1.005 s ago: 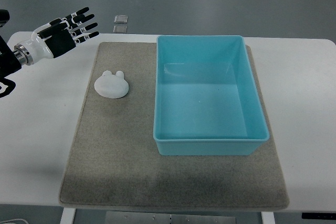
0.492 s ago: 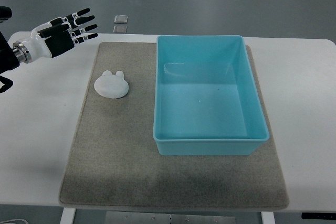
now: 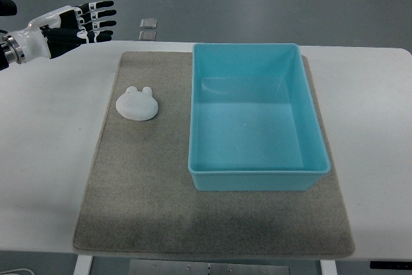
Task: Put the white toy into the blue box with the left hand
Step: 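Reach the left hand down toward the white rabbit toy, then close the left hand fingers around the white rabbit toy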
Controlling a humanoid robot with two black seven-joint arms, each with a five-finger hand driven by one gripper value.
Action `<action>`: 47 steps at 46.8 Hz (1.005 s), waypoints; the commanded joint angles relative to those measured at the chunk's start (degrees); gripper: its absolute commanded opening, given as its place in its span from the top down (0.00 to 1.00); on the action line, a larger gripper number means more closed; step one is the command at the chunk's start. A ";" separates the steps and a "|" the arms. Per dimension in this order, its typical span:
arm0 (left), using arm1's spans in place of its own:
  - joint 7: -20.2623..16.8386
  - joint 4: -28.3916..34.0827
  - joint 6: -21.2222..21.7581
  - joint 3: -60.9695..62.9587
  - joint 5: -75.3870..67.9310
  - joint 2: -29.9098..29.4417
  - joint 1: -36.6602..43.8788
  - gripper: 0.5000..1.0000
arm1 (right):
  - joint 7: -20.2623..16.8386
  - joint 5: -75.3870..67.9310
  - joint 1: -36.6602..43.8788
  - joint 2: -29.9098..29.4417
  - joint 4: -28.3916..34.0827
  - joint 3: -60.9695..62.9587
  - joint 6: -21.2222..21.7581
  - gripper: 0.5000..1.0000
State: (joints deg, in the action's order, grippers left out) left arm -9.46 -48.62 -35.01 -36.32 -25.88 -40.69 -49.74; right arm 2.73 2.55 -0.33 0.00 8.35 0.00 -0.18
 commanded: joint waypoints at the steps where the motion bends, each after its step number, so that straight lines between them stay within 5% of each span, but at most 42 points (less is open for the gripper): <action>1: -1.88 -3.31 0.01 -0.07 -4.61 -1.23 0.69 0.02 | -0.01 0.00 -0.03 0.00 0.00 0.00 0.00 0.13; 21: -6.36 -15.62 12.59 0.72 -28.16 -4.40 5.61 0.03 | -0.01 0.00 -0.03 0.00 0.00 0.00 0.00 0.13; 47: -6.36 -17.47 17.86 3.62 -47.15 -1.94 6.23 0.04 | -0.01 0.00 -0.03 0.00 0.00 0.00 0.00 0.13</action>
State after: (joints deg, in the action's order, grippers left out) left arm -15.84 -66.18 -19.01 -33.86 -72.30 -43.08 -43.56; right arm 2.72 2.55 -0.35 0.00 8.35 0.00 -0.18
